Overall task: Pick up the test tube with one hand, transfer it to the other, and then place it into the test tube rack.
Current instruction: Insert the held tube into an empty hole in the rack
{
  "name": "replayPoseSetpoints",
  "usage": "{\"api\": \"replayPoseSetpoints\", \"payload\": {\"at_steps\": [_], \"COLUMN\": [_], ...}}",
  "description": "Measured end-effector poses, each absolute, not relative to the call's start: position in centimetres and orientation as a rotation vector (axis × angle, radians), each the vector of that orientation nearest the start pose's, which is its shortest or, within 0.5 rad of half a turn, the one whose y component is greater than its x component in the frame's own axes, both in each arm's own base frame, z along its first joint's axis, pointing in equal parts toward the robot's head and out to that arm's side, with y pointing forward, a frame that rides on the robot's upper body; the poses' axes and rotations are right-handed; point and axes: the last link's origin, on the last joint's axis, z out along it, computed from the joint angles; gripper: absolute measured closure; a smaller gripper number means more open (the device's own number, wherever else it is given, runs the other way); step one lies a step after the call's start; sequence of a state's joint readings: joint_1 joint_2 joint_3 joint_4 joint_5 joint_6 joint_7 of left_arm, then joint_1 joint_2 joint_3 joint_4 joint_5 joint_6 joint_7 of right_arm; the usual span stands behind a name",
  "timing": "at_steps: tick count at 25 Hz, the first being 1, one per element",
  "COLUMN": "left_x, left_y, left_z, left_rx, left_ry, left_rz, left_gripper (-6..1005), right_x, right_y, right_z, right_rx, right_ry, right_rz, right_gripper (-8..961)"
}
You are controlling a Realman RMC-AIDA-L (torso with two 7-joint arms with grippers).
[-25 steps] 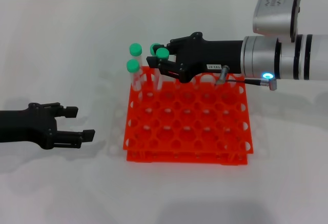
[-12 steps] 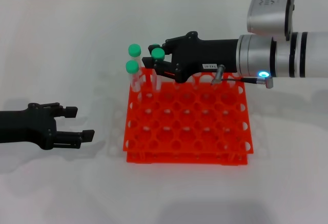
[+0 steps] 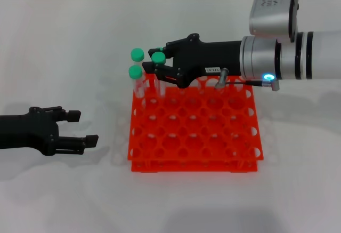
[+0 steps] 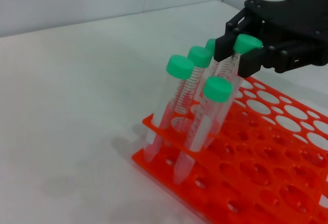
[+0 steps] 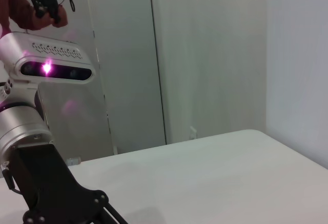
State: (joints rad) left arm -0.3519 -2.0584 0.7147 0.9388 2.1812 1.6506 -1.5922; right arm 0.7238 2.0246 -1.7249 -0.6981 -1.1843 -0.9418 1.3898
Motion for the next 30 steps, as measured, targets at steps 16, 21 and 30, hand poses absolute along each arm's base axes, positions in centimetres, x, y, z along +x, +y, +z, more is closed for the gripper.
{"api": "replayPoseSetpoints", "payload": {"at_steps": [16, 21, 30], "left_x": [-31.17, -31.18, -31.18], "left_y": [28.87, 28.89, 28.9], "left_z": [4.1, 4.11, 4.11], "left_rx": [-2.717, -2.715, -2.714], "left_ry": [-0.844, -0.844, -0.844], "left_rz": [-0.346, -0.346, -0.347], "left_gripper": [115, 115, 115], "right_x": [12.43, 12.65, 12.96], "right_y": [38.36, 38.35, 38.23], "right_z": [-8.39, -8.41, -8.44], "right_rx": [-2.8, -2.795, -2.792], "right_ry": [0.262, 0.269, 0.277], "right_rz": [0.672, 0.668, 0.666], "right_gripper": [688, 688, 688]}}
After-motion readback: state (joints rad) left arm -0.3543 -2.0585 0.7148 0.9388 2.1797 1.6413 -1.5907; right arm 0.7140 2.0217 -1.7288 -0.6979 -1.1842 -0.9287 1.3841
